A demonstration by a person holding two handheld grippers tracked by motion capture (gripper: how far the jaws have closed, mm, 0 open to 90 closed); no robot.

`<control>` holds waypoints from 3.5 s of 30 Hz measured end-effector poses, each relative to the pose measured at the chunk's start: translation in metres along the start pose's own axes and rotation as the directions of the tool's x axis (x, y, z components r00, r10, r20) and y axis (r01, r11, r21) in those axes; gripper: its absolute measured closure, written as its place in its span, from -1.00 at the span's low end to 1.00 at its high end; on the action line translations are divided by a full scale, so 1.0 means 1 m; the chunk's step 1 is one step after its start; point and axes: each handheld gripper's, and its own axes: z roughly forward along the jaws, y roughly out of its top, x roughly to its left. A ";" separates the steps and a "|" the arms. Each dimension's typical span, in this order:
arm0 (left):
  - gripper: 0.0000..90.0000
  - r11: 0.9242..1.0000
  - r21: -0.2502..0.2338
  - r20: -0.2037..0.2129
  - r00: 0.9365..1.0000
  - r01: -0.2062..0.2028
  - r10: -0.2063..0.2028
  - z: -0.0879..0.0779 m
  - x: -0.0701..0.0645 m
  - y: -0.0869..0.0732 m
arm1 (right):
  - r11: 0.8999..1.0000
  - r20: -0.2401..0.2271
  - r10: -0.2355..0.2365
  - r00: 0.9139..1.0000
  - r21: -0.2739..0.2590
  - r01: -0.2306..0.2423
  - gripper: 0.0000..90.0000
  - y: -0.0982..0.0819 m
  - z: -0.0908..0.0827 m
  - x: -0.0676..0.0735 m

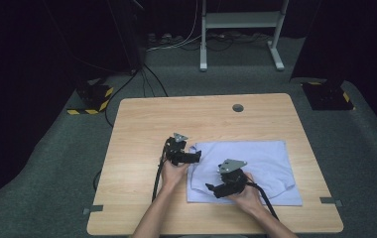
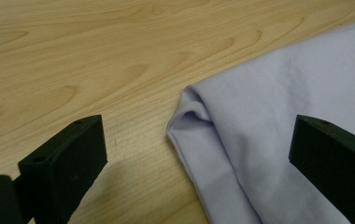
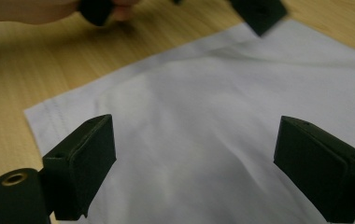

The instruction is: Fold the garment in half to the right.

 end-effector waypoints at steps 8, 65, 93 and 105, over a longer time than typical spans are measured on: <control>-0.90 1.000 0.013 0.029 1.000 0.007 -0.008 0.021 0.000 0.008 | 0.998 -0.038 -0.064 0.997 0.001 0.064 -0.77 0.009 0.017 0.029; 0.64 0.996 -0.023 0.076 0.994 -0.081 0.082 0.027 -0.014 0.003 | 0.995 0.018 -0.100 0.995 0.030 0.100 0.77 0.006 0.028 0.040; 0.78 0.993 -0.115 0.297 0.955 0.018 0.017 0.003 -0.008 0.020 | 0.978 0.102 -0.195 0.975 -0.048 0.201 0.86 0.014 0.000 0.048; 0.77 0.992 -0.120 0.346 0.938 0.027 0.016 -0.013 0.002 0.030 | 0.966 0.113 -0.238 0.965 -0.072 0.247 0.86 0.025 -0.008 0.053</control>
